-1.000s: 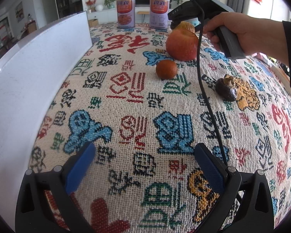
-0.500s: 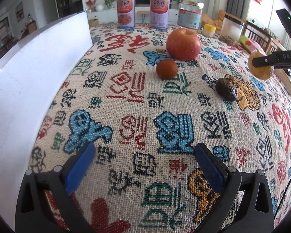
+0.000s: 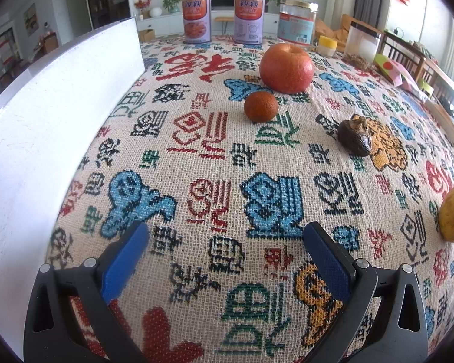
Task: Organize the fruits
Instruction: 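Grasp the wrinkled yellow fruit by the cans with the right tool and lift, then grasp the dark brown round fruit with the left tool while the right tool holds the yellow fruit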
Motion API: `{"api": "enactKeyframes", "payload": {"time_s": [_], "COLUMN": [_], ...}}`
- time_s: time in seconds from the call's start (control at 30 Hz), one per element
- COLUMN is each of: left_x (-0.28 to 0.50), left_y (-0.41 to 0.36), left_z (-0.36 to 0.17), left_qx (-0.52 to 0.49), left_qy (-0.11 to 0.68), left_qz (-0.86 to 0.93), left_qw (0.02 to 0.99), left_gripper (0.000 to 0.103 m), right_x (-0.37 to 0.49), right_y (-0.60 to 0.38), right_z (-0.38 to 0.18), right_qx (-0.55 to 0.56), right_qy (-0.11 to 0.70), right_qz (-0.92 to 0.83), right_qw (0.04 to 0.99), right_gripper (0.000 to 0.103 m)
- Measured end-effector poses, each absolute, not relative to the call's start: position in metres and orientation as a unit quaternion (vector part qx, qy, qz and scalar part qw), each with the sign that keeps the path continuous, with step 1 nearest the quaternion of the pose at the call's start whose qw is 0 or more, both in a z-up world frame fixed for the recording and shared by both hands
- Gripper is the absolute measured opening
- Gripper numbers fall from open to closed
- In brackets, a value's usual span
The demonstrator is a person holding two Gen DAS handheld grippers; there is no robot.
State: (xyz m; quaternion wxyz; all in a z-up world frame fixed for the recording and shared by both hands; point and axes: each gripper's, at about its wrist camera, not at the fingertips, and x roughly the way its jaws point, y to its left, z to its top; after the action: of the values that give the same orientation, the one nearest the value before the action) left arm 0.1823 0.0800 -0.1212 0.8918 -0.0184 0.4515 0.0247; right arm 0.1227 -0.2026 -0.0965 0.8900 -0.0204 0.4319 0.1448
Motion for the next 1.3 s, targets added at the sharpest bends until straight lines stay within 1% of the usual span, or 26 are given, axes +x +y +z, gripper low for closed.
{"api": "enactKeyframes", "payload": {"time_s": [0.03, 0.07, 0.27, 0.33, 0.47, 1.3], "left_x": [0.182, 0.182, 0.183, 0.183, 0.183, 0.183], "left_y": [0.08, 0.08, 0.08, 0.08, 0.08, 0.08], "left_z": [-0.121, -0.121, -0.121, -0.121, -0.121, -0.121], "left_qx": [-0.019, -0.019, -0.019, -0.019, -0.019, -0.019], "left_qy": [0.451, 0.451, 0.452, 0.451, 0.451, 0.451], "left_qz": [0.025, 0.025, 0.025, 0.025, 0.025, 0.025], "left_qw": [0.892, 0.892, 0.892, 0.892, 0.892, 0.892], "left_gripper": [0.103, 0.103, 0.103, 0.103, 0.103, 0.103], "right_x": [0.12, 0.118, 0.104, 0.106, 0.109, 0.11], "right_y": [-0.203, -0.203, -0.194, -0.192, -0.188, -0.186], "right_z": [-0.096, -0.096, -0.11, -0.122, -0.125, -0.126], "right_qx": [-0.017, -0.014, -0.03, -0.033, -0.049, -0.057], "right_qy": [0.429, 0.424, 0.428, 0.447, 0.453, 0.454], "right_qz": [0.142, 0.138, 0.13, 0.125, 0.111, 0.107], "right_qw": [0.892, 0.895, 0.894, 0.885, 0.883, 0.882], "right_gripper": [0.094, 0.098, 0.098, 0.098, 0.103, 0.103]}}
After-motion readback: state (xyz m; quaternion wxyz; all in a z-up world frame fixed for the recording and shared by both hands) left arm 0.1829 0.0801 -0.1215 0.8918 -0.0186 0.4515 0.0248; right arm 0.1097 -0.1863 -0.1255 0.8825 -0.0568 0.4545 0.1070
